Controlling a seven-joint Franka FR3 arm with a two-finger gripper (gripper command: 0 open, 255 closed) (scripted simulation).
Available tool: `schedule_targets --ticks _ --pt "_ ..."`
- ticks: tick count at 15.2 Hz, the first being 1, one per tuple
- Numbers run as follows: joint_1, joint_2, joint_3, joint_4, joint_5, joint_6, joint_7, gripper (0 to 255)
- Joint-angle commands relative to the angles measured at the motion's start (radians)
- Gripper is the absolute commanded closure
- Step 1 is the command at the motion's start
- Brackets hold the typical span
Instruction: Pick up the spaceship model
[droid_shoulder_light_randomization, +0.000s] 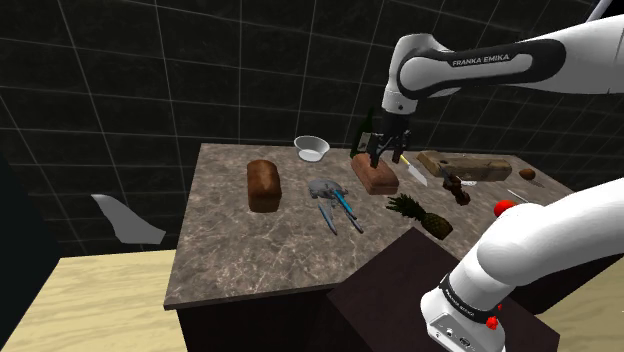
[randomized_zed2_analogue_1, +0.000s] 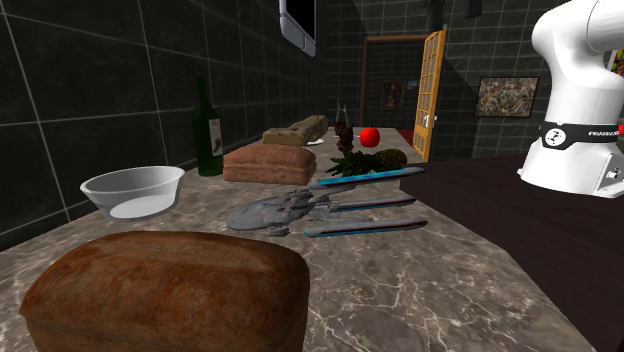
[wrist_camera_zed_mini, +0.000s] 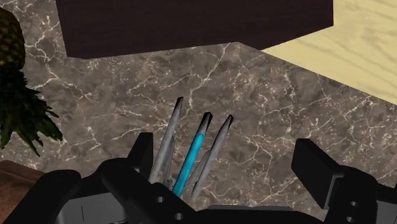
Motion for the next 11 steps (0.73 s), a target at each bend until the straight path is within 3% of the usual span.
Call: schedule_targets --ticks 1,11 --pt "-0.011 0.079 -0.017 0.017 0.002 0.057 -0.01 0" --pt "-0.042 0.473 -0.074 0.154 0.066 0.272 -0.056 0"
